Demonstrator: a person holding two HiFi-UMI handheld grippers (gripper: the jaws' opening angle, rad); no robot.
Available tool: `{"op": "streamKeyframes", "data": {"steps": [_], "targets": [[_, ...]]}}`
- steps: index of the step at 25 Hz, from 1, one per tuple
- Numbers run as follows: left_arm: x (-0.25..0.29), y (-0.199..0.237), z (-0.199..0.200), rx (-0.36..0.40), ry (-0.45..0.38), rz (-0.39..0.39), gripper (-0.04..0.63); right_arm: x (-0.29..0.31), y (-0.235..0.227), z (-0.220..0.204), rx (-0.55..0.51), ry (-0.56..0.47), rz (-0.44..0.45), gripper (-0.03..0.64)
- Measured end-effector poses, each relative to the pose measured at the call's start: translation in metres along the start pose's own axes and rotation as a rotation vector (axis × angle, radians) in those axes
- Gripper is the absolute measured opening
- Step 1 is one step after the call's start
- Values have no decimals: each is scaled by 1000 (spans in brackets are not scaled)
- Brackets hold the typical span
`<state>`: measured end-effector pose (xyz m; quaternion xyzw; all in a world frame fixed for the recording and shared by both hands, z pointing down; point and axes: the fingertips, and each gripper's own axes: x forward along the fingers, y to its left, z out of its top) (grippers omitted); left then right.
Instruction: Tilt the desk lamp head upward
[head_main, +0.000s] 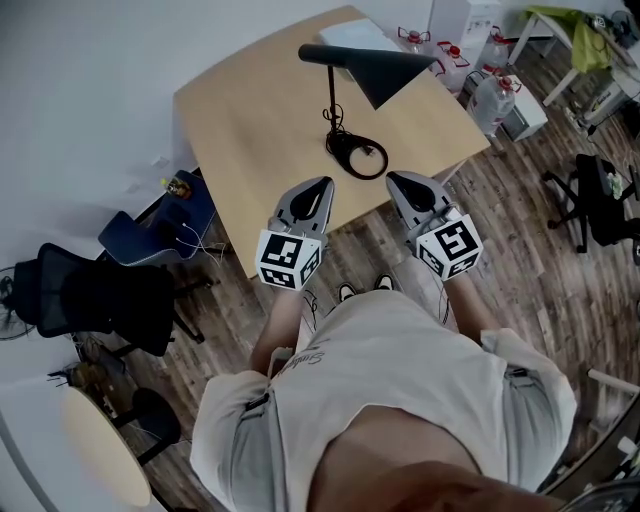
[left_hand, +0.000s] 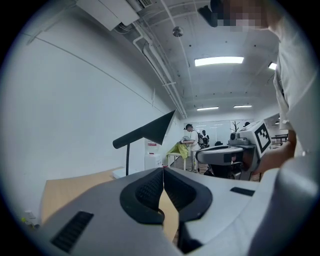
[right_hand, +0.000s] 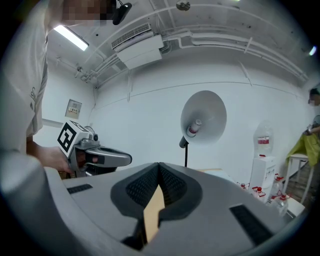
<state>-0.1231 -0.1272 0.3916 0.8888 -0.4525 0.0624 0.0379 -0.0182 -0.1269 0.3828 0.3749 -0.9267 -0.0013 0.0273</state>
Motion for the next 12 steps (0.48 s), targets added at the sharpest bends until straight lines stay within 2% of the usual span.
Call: {"op": "streamKeyframes", "data": {"steps": [12], "targets": [[-3, -5, -4, -18, -7, -1, 15, -2, 5, 4, -13, 4, 18, -6]]}}
